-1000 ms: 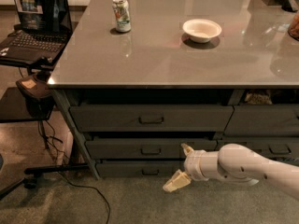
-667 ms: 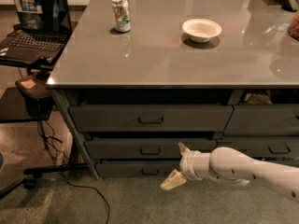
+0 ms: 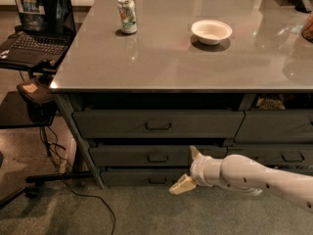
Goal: Open middle drawer
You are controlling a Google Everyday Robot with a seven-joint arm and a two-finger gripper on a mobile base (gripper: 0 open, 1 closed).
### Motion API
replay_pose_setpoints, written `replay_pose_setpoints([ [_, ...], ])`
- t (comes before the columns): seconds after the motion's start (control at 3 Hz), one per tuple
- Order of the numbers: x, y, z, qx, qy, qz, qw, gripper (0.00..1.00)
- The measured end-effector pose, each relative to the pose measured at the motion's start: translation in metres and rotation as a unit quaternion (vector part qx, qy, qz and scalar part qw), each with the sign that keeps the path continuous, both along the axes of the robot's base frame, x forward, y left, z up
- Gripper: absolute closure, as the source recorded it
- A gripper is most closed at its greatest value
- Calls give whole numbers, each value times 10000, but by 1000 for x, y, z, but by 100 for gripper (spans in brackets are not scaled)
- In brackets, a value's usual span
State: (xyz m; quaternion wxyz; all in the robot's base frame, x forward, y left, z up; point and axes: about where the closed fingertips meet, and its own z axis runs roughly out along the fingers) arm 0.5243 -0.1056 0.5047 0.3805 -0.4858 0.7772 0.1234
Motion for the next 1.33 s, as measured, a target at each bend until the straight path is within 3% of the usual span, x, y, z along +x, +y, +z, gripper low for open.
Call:
replay_pose_setpoints([
  [0.33,19,2,-16,-246,-281,-8,9993,0],
  [0.67,37,0,-10,-312,-557,-207,9977,0],
  [1.0,37,0,-11,-311,-557,-208,9977,0],
  [1.33,60,-9,-26,-274,-532,-281,9978,0],
])
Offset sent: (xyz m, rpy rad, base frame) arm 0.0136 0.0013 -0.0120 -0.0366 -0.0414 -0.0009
